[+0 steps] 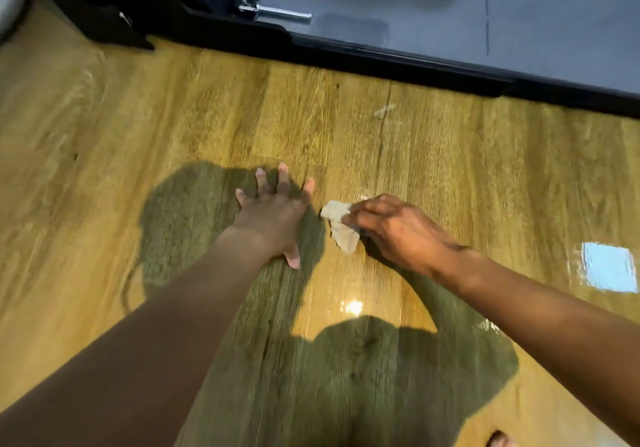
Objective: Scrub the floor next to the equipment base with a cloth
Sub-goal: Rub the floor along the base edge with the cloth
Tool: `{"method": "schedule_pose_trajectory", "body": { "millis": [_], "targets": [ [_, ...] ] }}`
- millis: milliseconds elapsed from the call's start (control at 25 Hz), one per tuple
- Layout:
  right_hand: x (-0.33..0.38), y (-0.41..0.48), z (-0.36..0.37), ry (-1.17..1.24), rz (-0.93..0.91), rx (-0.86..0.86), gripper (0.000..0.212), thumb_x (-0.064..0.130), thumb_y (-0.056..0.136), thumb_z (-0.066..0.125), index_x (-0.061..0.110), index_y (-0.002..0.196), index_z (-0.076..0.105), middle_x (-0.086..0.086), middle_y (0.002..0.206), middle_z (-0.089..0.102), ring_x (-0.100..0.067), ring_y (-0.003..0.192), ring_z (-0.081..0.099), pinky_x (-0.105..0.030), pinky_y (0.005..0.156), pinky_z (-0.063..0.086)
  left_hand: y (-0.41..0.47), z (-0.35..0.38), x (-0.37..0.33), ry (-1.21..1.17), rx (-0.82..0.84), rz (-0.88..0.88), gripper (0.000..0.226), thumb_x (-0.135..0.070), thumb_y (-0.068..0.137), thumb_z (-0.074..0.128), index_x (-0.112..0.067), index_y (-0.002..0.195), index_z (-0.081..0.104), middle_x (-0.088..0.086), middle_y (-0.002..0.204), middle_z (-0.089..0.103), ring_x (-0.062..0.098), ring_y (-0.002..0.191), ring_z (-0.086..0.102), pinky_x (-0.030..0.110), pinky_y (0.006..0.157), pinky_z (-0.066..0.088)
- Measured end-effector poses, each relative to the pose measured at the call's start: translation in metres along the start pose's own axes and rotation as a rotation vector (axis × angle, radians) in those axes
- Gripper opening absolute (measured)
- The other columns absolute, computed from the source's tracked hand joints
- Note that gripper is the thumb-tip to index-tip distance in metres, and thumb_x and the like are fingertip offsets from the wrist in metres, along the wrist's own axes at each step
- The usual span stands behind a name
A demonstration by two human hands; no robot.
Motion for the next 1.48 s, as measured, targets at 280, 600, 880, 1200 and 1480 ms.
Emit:
{"method": "schedule_pose_trajectory", "body": {
  "millis": [280,600,880,1200,1480],
  "targets": [
    [-0.098,0.076,-0.047,0.095,0.280,-0.130,0.035,0.005,0.095,0.046,0.019,0.124,0.059,-0.005,0.131,0.057,-0.016,0.102,0.064,-0.029,0.078,0.057,0.004,0.004,0.003,0.014,-0.018,0.000,0.143,-0.049,0.054,0.086,-0.030,0.147,-0.022,0.018,0.152,-0.030,0.049,0.138,-0.019,0.067,0.108,0.009],
    [-0.077,0.084,-0.038,0.072,0.117,-0.090,0.030,0.012,0.095,0.047,0.018,0.122,0.061,-0.004,0.125,0.060,-0.019,0.103,0.063,-0.032,0.084,0.055,0.005,0.007,0.003,0.031,-0.010,-0.010,0.143,-0.049,0.055,0.085,-0.030,0.146,-0.023,0.018,0.152,-0.030,0.049,0.138,-0.020,0.067,0.108,0.009],
    [-0.109,0.103,-0.027,0.103,0.384,-0.249,0.040,0.003,0.090,0.057,0.022,0.125,0.057,-0.004,0.128,0.059,-0.017,0.106,0.062,-0.023,0.095,0.048,0.005,0.007,0.002,0.021,-0.025,-0.018,0.142,-0.047,0.056,0.086,-0.030,0.147,-0.022,0.016,0.152,-0.030,0.048,0.138,-0.020,0.067,0.108,0.010],
    [-0.139,0.141,-0.053,0.009,0.461,-0.289,0.038,0.000,0.089,0.056,0.017,0.123,0.061,-0.007,0.125,0.060,-0.024,0.113,0.057,-0.036,0.099,0.046,0.005,0.008,0.003,0.015,0.013,-0.042,0.143,-0.045,0.057,0.086,-0.029,0.146,-0.024,0.016,0.151,-0.033,0.048,0.137,-0.023,0.068,0.109,0.009],
    [-0.145,0.157,-0.060,0.018,0.432,-0.265,0.035,0.013,0.092,0.056,0.019,0.126,0.059,-0.004,0.127,0.060,-0.020,0.114,0.057,-0.028,0.102,0.041,0.005,0.007,0.004,0.011,-0.017,-0.041,0.143,-0.044,0.055,0.087,-0.031,0.147,-0.021,0.015,0.153,-0.030,0.048,0.138,-0.021,0.068,0.109,0.007]
  ]
}}
Point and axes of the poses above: each hand's wrist, its own y-axis towards the middle knuckle, its own z-axis out of the palm, x = y × z, the point moved 9 cm from there along y, towards the middle knuckle
